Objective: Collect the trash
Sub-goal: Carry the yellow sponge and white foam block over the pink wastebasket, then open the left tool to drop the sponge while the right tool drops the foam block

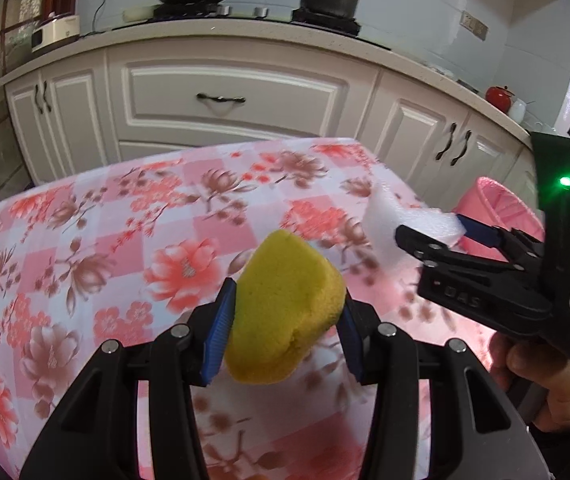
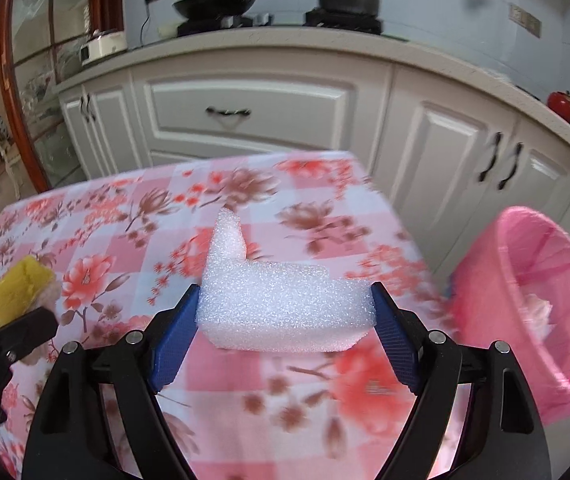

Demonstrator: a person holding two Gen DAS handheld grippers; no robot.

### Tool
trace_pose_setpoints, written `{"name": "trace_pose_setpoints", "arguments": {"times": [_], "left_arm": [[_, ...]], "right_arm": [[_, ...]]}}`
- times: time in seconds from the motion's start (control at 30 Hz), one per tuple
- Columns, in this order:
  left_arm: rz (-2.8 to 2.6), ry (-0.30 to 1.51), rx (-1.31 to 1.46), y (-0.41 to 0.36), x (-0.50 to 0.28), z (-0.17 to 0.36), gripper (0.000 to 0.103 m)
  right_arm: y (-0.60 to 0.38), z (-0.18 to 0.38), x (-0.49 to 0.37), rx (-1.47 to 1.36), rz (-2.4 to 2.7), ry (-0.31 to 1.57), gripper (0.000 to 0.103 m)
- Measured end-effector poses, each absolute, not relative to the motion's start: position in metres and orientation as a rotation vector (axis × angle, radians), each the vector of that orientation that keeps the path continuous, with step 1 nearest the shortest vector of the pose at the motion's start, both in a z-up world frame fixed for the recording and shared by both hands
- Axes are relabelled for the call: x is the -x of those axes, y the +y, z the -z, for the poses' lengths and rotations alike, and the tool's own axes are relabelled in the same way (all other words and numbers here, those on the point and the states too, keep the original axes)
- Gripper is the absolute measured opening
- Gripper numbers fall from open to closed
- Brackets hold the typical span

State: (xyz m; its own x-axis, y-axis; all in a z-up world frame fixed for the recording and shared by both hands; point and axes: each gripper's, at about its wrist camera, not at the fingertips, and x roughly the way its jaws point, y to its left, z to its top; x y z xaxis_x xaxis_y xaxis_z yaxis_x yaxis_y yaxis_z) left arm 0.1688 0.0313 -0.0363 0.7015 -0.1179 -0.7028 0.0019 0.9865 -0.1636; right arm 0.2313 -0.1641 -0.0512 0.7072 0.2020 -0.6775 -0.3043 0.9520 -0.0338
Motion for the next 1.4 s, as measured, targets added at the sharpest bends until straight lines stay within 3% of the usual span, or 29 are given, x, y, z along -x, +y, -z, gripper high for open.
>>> {"name": "trace_pose_setpoints", "arguments": {"times": [0.53, 1.4], "left_arm": [[0.222, 0.738, 0.077, -0.068, -0.218, -0.009, 0.046], [0.504, 0.737, 0.029, -0.244, -0.282, -0.046, 0.050]], "right_arm": [[-0.306, -0.004, -0.233, 0.066, -0.110, 0.643, 0.078], [-0.453, -0.021, -0.246, -0.047, 0.064, 0.622, 0.078]]}}
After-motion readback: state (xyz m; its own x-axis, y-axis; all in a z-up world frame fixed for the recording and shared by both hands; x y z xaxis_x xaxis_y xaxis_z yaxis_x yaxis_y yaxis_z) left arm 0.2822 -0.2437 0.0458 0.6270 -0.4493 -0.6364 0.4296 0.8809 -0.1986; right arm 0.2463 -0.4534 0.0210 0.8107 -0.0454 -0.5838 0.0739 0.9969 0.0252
